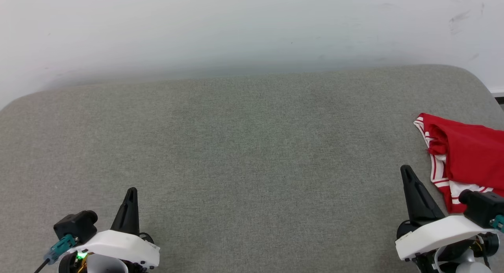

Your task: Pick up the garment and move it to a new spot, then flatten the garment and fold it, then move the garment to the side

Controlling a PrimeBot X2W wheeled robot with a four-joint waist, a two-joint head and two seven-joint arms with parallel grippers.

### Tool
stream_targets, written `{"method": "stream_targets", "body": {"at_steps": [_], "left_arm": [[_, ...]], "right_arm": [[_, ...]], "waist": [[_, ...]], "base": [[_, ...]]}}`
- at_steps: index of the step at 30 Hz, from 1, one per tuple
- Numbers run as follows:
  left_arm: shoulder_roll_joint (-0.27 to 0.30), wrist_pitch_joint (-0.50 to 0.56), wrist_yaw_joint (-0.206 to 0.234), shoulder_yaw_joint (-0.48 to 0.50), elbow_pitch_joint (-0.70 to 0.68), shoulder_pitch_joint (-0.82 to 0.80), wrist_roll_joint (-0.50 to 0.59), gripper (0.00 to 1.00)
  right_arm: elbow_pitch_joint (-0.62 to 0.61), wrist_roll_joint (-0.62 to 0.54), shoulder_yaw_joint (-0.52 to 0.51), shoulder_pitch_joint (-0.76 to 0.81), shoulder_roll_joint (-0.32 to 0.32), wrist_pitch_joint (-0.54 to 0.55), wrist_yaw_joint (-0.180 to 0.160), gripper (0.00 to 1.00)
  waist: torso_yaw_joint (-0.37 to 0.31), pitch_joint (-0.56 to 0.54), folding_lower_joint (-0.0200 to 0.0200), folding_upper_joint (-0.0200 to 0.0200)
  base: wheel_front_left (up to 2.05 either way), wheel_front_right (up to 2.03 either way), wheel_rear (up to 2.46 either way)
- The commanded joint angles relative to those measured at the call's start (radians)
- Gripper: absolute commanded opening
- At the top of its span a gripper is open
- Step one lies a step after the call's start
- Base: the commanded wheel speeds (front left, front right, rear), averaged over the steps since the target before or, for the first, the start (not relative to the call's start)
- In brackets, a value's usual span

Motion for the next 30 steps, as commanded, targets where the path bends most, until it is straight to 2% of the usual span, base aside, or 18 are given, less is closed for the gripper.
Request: {"method": "stream_targets", "body": {"at_steps": [1,30], "left_arm": [[0.001,0.007,-0.011,0.016,-0.011,-0.026,-0.032,0.0],[-0.07,0.115,-0.073,0.107,0.002,-0.043,-0.382,0.0]], "right_arm": [[-0.007,0.044,-0.001,-0.029,-0.008,0.001,0.0,0.0],[0.068,0.508,-0.016,-0.053,-0.02,0.031,0.0,0.0]], "waist": [[0.001,0.0,0.0,0.0],[0.021,-0.01,0.0,0.0]], "base": [[0.0,0.0,0.0],[0.0,0.0,0.0]]}}
